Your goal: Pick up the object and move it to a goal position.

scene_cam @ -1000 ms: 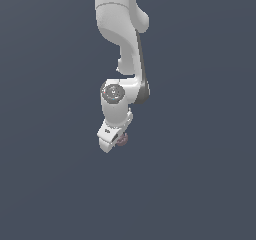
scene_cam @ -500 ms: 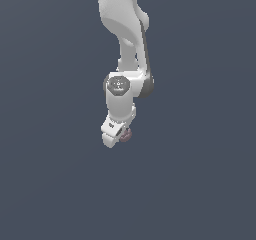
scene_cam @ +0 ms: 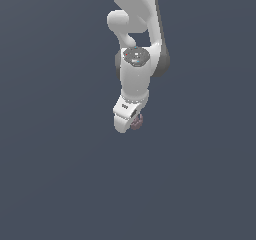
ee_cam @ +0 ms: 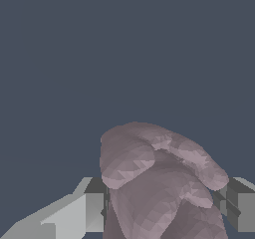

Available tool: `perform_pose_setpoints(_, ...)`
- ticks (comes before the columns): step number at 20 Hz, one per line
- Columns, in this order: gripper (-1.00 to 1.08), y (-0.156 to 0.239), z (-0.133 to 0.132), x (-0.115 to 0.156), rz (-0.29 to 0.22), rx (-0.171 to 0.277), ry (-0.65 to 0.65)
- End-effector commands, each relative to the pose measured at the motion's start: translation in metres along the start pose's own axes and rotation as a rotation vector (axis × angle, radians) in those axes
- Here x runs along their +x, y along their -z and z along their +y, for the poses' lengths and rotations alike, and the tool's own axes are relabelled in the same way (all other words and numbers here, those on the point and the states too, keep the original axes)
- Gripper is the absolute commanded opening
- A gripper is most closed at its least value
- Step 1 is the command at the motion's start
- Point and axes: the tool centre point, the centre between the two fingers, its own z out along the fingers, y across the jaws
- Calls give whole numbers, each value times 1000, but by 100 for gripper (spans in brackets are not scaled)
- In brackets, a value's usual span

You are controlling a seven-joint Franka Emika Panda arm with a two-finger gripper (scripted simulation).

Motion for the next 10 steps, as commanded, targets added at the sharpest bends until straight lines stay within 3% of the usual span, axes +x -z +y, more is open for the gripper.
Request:
perform_pose_setpoints(1, -100, 26, -16, 10, 0, -1, 1)
perform_pose_setpoints(10, -100, 120, -70, 47, 0, 0, 2)
